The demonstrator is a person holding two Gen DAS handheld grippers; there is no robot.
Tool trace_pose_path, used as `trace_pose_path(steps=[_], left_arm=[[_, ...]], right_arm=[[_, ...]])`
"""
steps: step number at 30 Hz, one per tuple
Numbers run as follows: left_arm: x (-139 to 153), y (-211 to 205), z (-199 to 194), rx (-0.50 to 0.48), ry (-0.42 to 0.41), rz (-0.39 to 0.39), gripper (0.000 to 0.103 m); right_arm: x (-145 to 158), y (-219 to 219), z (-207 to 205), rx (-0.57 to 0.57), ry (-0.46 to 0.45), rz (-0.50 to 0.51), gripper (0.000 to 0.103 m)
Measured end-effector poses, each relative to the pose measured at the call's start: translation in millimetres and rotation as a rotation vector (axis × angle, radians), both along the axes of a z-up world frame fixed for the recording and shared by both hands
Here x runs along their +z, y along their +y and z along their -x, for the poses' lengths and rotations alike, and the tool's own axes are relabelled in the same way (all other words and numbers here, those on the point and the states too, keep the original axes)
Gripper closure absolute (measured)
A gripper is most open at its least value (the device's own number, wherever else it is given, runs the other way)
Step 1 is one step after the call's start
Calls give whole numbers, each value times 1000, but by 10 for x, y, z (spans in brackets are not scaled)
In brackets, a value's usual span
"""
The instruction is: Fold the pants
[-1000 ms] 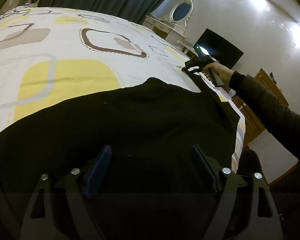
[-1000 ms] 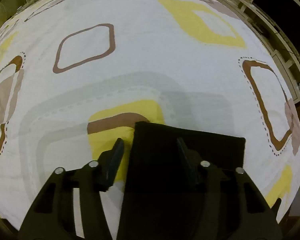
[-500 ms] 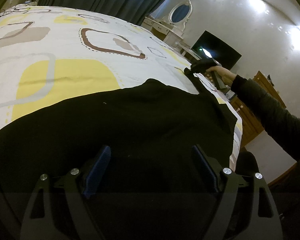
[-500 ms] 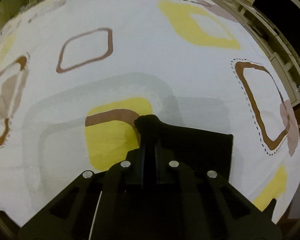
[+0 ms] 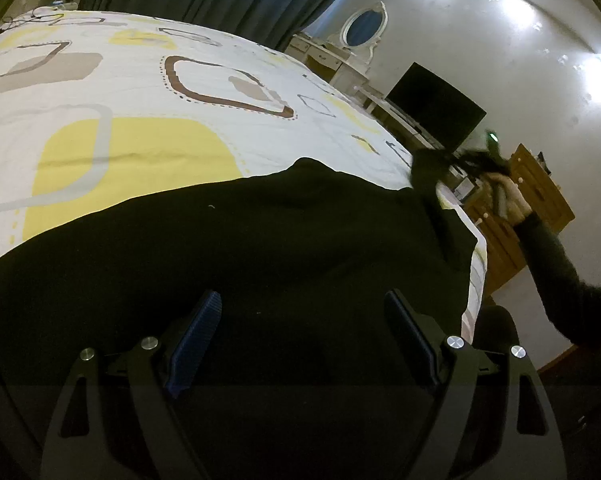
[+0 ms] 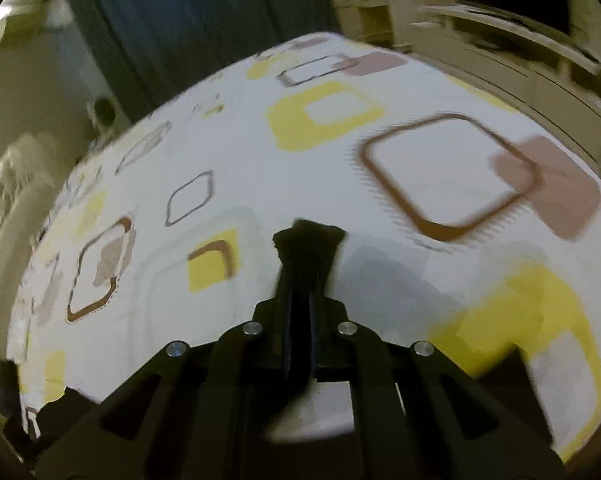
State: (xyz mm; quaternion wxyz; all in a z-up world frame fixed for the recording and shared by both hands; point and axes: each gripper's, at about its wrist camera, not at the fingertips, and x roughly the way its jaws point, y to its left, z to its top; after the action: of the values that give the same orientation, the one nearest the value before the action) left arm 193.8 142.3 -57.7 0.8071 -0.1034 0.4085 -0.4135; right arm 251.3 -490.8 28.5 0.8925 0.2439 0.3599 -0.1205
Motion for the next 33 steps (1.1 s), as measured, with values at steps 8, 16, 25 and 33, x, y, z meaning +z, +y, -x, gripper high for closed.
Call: trace_pose_path(steps=[8,16,25,33], left_arm=[[3,-22,4,4,-3,-16,21],[-3,-47,18,5,-8,-41,21],[-1,-41,19,8,-16,-33,21],[6,-61,32,9,-30,-52,21]], right_arm=[[-315,-815,1460,-172,-107,-152,97],[-1071,-984,1980,-242,-69,-274,96],[-1071,-1000,2368,-419,-119,-272,60],[-830,-557,1977,-195,-181,-299,59]])
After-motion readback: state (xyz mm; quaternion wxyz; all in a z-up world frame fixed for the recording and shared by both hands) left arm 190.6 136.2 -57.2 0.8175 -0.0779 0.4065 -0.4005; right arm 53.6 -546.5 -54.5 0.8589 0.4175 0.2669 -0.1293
